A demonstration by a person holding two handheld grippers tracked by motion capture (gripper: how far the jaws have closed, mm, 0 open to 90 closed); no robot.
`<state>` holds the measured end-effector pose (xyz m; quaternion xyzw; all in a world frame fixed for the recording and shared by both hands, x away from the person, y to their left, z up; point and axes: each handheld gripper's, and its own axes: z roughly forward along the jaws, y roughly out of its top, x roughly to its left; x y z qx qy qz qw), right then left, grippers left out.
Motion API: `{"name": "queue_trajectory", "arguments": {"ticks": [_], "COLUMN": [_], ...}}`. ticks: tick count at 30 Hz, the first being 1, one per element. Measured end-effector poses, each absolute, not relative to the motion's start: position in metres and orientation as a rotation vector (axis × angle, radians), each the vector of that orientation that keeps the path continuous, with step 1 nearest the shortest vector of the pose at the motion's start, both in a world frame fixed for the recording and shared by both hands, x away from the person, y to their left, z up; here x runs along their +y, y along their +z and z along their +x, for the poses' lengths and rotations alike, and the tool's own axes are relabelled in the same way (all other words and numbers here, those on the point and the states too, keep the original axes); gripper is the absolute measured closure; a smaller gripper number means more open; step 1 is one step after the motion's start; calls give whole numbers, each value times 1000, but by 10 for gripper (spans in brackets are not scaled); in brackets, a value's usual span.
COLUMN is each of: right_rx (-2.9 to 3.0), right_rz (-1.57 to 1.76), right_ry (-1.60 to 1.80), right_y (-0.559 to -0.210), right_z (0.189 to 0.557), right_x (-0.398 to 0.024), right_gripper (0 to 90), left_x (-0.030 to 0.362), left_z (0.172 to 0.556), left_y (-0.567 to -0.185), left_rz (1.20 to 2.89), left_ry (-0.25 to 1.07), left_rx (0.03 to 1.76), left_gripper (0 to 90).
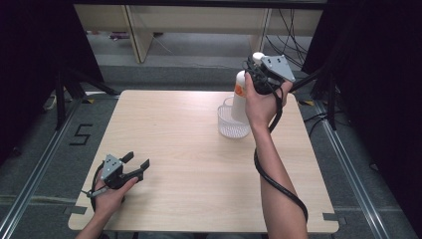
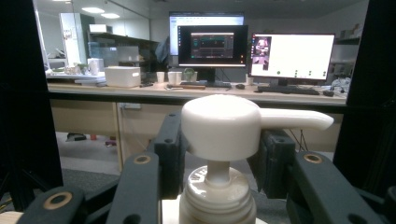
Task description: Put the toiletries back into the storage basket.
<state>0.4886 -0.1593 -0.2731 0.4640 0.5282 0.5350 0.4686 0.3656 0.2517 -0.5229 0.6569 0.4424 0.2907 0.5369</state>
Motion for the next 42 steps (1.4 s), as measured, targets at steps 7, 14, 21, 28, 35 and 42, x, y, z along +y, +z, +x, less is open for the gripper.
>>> {"name": "queue_trajectory", "arguments": {"ticks": [7,14,21,28,35,42], "right_rx": [1300,1317,1316,1320,1342,1344], "right_rz": [1148,1151,1156,1159,1152,1156], "right_ry": [1310,1302,1295,1303,1287,1287], "right_y": [-273,-275,-276,-275,-276,-276], "right_z": [494,500,505,509,514,519], "right_x": [-159,-159,-159,-157,-155,-155], "right_gripper": [601,601,602,602,602,602], "left_x": [252,252,252,252,252,252], "left_z": [366,367,367,367,367,367], "left_y": [-524,-524,-524,-524,-524,-524], "left_rz": [1550,1552,1551,1550,1550,1550], "left_ry": [688,687,687,687,685,684], "left_rx": [1047,1046,1046,1046,1046,1046], "left_gripper": [269,268,268,268,268,268]}}
